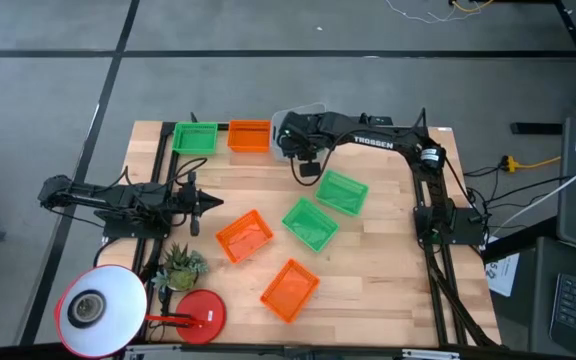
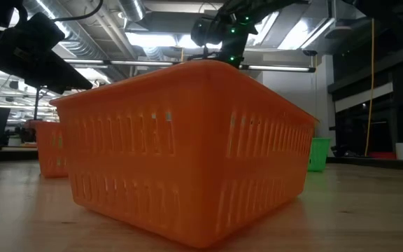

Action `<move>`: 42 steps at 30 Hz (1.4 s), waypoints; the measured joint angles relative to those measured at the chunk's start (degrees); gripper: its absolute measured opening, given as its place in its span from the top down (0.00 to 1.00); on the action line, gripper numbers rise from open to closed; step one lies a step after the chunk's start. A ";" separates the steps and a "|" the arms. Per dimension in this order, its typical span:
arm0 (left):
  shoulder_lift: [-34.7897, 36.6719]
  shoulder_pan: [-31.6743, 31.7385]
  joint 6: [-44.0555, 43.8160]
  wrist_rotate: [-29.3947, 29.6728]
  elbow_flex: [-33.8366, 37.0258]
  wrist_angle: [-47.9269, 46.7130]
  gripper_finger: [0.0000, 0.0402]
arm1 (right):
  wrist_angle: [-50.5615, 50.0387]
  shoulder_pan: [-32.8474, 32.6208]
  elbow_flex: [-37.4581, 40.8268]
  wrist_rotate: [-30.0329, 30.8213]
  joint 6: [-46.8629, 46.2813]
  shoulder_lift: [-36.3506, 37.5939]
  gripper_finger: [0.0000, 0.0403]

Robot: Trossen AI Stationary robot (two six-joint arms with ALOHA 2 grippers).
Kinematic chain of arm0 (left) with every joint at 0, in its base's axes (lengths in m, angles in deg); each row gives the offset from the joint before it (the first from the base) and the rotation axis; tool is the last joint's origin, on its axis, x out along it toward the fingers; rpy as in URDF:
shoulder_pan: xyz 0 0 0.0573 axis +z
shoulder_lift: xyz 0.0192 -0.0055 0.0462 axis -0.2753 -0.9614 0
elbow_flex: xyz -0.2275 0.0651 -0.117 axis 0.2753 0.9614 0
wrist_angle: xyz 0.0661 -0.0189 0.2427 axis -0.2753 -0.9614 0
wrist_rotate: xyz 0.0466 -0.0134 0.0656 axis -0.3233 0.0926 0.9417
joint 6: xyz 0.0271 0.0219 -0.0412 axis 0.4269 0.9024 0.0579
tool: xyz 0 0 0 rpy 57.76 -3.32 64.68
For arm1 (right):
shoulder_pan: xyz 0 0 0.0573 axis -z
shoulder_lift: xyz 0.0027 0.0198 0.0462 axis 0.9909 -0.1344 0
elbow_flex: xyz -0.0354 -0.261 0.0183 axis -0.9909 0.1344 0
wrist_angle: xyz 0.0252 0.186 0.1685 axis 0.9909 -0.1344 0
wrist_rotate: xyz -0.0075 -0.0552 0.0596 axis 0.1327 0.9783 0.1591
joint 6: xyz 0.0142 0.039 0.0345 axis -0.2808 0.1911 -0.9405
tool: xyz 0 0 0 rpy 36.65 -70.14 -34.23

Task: Stack baskets by color
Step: Stack the bottom gray bin on the top gray bins

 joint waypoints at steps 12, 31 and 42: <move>-0.02 0.00 0.02 -0.02 0.00 -1.03 1.00 | 0.03 2.66 0.44 0.59 0.02 -0.24 0.78; -0.02 0.01 0.02 -0.01 0.00 -1.08 1.00 | -1.81 3.45 -0.38 -1.33 -0.09 -2.38 0.98; -0.01 0.02 0.02 -0.01 0.00 -1.09 1.00 | -2.71 3.05 -5.42 -0.84 -0.12 -2.38 1.00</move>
